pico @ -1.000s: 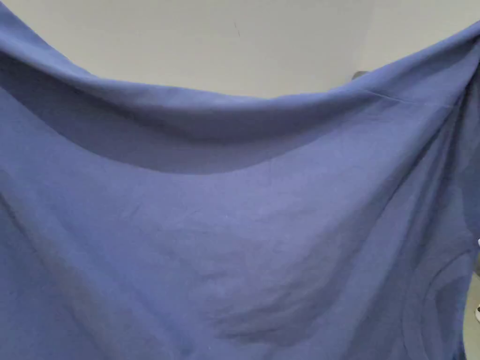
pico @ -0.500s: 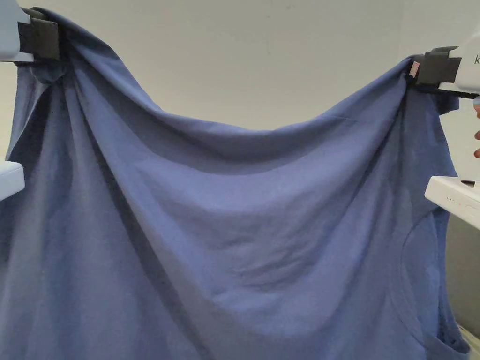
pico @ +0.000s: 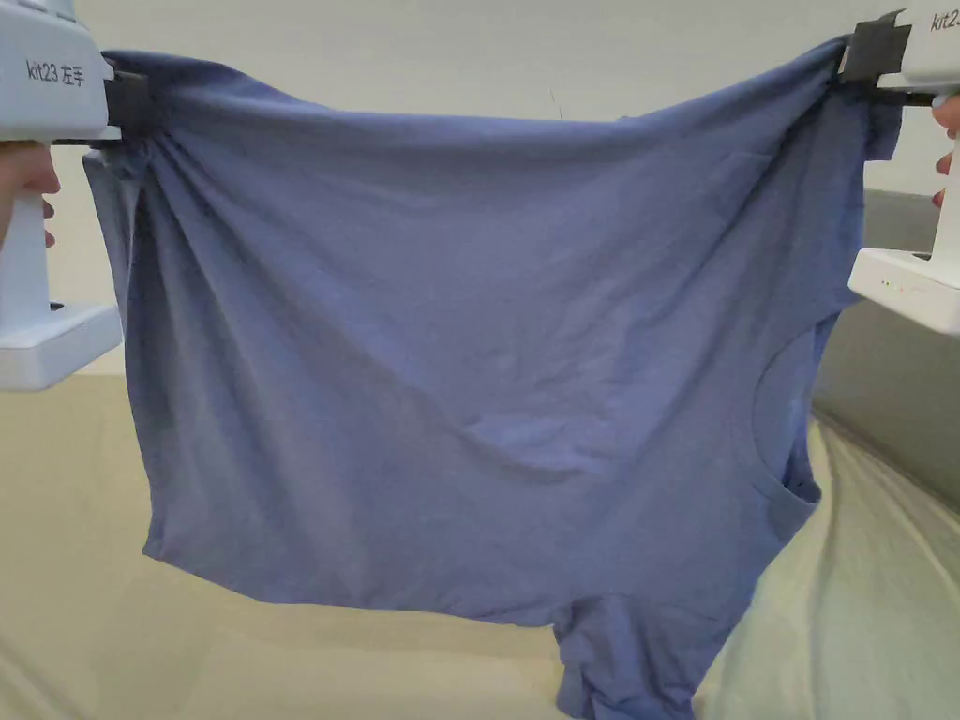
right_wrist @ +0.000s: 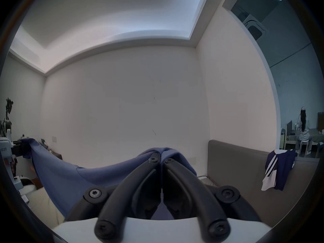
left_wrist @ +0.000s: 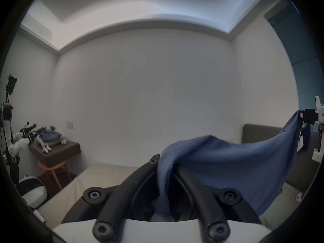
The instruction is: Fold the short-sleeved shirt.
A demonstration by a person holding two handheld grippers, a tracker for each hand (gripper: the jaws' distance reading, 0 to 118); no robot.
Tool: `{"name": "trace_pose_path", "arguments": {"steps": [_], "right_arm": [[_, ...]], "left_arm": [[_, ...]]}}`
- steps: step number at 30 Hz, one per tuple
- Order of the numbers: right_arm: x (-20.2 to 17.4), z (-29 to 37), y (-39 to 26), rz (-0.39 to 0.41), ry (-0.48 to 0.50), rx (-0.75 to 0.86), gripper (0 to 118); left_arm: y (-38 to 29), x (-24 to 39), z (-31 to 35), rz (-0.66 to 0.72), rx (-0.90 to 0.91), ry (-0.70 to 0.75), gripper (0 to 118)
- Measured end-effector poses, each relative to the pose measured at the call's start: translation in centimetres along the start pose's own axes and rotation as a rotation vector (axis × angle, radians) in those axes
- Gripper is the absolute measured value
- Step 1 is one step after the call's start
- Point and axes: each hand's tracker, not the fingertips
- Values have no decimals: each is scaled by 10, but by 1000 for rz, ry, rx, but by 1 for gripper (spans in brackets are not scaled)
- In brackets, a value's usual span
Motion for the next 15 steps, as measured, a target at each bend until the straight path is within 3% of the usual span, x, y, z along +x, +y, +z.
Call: {"name": "trace_pose_path", "arguments": {"steps": [7, 15], "right_arm": [[-12, -24, -146, -3, 18, -244, 0], [-18, 8, -290, -97, 28, -431, 0]], "left_arm": [[-134, 7, -27, 78, -164, -38, 0], [-236, 10, -3, 130, -296, -67, 0]]}}
